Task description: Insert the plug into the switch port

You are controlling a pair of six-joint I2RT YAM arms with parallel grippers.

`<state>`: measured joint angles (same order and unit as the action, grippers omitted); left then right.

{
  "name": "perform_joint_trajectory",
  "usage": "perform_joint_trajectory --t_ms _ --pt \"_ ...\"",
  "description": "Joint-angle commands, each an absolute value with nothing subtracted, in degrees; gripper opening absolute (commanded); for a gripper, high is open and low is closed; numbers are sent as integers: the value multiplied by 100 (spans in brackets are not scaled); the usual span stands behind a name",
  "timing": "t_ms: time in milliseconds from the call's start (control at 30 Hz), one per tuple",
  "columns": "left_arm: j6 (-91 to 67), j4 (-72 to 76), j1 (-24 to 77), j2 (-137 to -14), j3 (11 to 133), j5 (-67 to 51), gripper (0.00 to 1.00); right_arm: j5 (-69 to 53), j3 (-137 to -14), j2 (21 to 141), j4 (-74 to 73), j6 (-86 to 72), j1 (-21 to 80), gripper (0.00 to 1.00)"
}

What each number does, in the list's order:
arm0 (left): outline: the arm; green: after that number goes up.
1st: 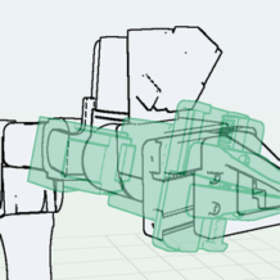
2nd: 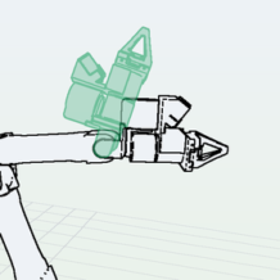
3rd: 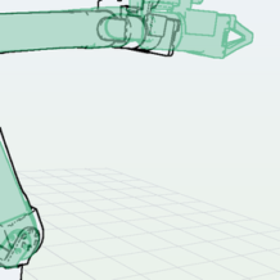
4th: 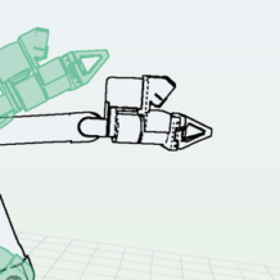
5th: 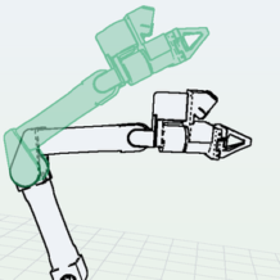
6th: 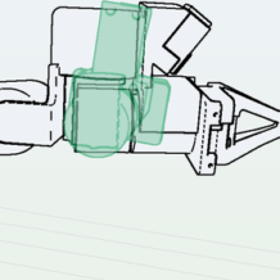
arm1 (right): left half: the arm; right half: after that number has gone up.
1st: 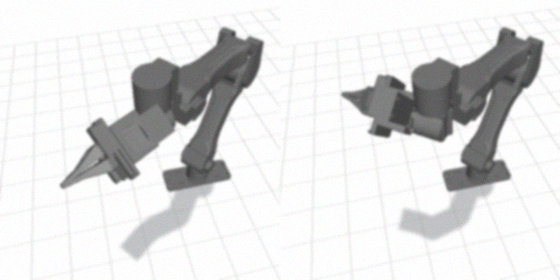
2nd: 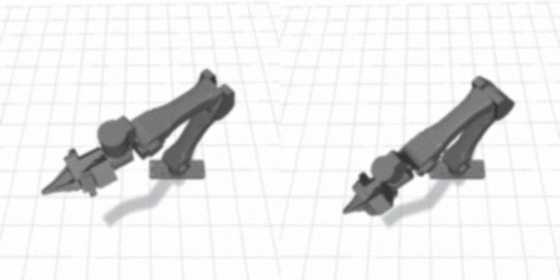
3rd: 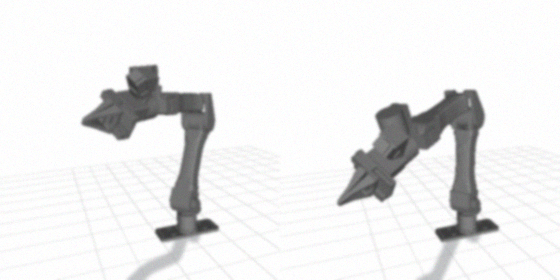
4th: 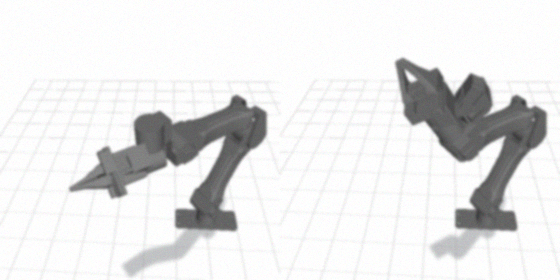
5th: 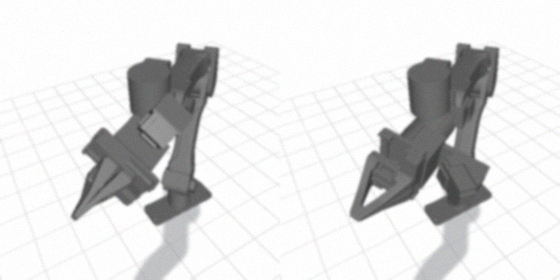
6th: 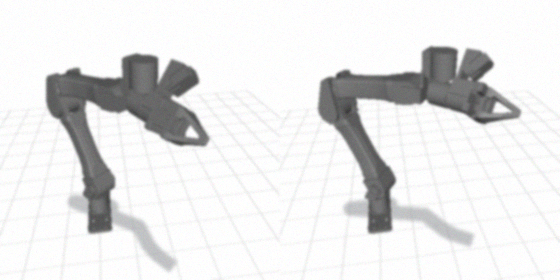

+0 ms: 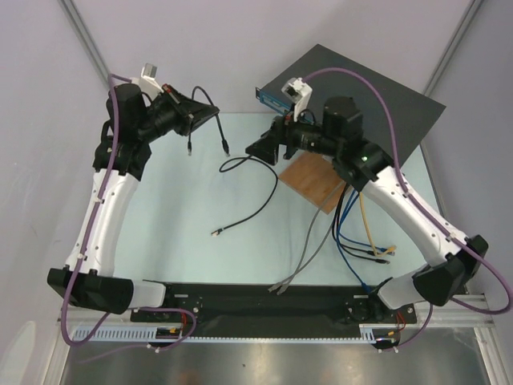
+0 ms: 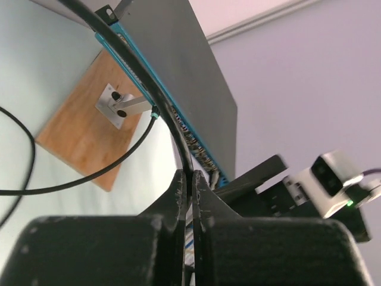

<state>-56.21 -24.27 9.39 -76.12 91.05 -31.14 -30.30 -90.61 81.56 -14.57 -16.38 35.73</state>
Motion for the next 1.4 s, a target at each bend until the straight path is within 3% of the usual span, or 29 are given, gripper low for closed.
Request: perform_joint_trajectory --t_ms 0,267,467,567,667,767,1067,1133,1167,1200,1367 --pt "-6415 -2443 923 -7594 9413 -2997 0 -2496 -9439 8436 -941 -1423 3779 81" --pt "-6820 -2452 923 -7646 9220 -3032 0 -2637 -9703 9026 -668 -1538 4184 79" --pt "-7039 -2391 923 -7699 9018 -3067 0 -2760 -9800 9316 -668 -1547 4210 68" --pt "-7136 -2329 923 -7717 8930 -3129 0 -2821 -9782 9369 -720 -1494 4210 52" --pt "-7207 -2250 923 -7726 8921 -3208 1 -2821 -9782 9404 -791 -1389 4210 30" --pt "-7277 -2154 923 -7717 8938 -3287 2 -2970 -9843 9413 -852 -1187 4210 1" --pt "-7259 -1943 914 -7506 8579 -3392 5 -3278 -9835 9343 -1020 -1108 4025 0" --pt "-7190 -1802 879 -7427 8369 -3445 25 -3436 -9826 9308 -1019 -1081 3999 0" --pt "-7024 -1515 853 -7375 8237 -3480 41 -3619 -9852 9299 -1046 -1046 3982 0" --pt "-6953 -1251 809 -7235 8087 -3620 72 -3717 -9879 9290 -1089 -994 3955 0" --pt "-5622 531 449 -6479 7006 -4051 77 -4803 -10081 9176 -1652 -1001 3465 0"
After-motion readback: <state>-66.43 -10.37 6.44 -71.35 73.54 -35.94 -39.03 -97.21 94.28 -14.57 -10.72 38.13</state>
